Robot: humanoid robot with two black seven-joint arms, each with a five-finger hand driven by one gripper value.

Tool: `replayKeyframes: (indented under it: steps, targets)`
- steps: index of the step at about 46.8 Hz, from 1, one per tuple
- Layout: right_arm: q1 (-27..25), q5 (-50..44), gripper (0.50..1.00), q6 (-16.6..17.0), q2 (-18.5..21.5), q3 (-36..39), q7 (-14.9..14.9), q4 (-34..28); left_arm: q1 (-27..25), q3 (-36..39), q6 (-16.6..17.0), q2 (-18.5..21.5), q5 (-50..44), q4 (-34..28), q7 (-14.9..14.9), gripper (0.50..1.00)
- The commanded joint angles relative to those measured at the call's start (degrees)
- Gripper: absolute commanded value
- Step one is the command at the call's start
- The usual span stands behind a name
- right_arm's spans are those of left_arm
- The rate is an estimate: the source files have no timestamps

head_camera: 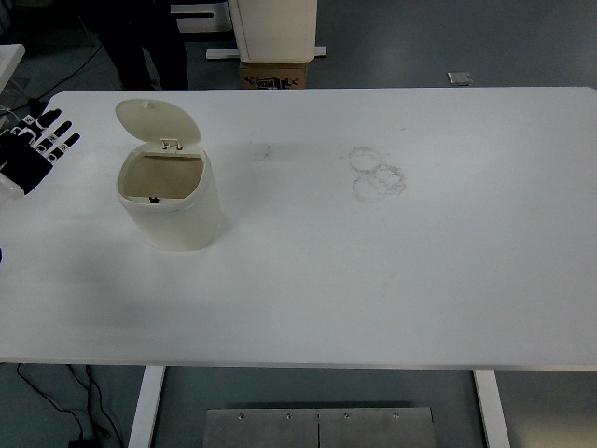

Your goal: Close trash bin

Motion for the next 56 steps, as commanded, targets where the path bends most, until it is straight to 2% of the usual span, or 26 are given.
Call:
replayKeyframes:
  steps: [1, 7, 13, 22, 29, 39, 56]
  targets:
    - [0.0, 0.0, 0.991, 0.0, 0.0, 0.0, 0.0, 0.0, -0.4, 0.6, 0.0, 0.2, 0.0, -0.2, 0.0, 1.000]
    - [0.0, 0.0, 0.991, 0.0, 0.0, 0.0, 0.0, 0.0, -2.2, 4.2, 0.0, 0.9, 0.0, -0.8, 0.0, 1.000]
    - [0.0, 0.0, 0.991, 0.0, 0.0, 0.0, 0.0, 0.0, -3.0, 6.9, 0.0, 3.0, 0.0, -5.1, 0.0, 1.000]
    - [0.0, 0.0, 0.991, 0.0, 0.0, 0.0, 0.0, 0.0, -4.7, 9.8, 0.0, 7.9, 0.0, -13.7, 0.0, 1.000]
    - [0.0, 0.0, 0.991, 0.0, 0.0, 0.0, 0.0, 0.0, -7.6, 12.4, 0.0, 12.0, 0.1, -18.0, 0.0, 1.000]
    - [0.0, 0.0, 0.991, 0.0, 0.0, 0.0, 0.0, 0.0, -14.8, 21.6, 0.0, 15.6, 0.1, -22.0, -0.1, 1.000]
    - [0.0, 0.0, 0.991, 0.0, 0.0, 0.0, 0.0, 0.0, -26.3, 35.5, 0.0, 17.7, 1.4, -28.9, -0.2, 1.000]
